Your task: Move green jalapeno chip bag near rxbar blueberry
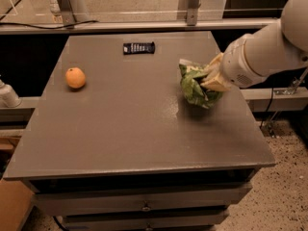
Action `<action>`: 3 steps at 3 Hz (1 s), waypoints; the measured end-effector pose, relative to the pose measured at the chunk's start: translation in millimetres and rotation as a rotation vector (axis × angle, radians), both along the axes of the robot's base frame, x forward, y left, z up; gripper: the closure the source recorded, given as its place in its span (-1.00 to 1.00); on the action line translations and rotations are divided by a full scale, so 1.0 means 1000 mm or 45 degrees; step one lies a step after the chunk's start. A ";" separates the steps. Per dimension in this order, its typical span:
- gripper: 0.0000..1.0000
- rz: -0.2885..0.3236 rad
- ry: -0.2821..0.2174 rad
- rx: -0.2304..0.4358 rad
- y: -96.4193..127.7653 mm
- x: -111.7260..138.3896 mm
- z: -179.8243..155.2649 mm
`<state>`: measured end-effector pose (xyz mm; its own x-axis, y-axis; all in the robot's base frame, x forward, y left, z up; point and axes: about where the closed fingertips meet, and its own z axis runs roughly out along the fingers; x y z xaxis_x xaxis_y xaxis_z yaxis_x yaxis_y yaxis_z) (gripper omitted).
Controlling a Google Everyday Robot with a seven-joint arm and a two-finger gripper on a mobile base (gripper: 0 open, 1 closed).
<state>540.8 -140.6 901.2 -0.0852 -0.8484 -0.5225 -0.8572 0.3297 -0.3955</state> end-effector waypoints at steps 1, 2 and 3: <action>1.00 -0.063 -0.157 -0.012 -0.025 0.051 0.009; 1.00 -0.107 -0.236 -0.013 -0.036 0.107 0.005; 1.00 -0.140 -0.249 0.010 -0.032 0.160 -0.004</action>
Offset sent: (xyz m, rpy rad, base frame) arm 0.1824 -0.0447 -0.0014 -0.0057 -0.2537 -0.1220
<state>701.1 -172.6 896.9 -0.0733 -0.8354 -0.5447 -0.7234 0.4205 -0.5476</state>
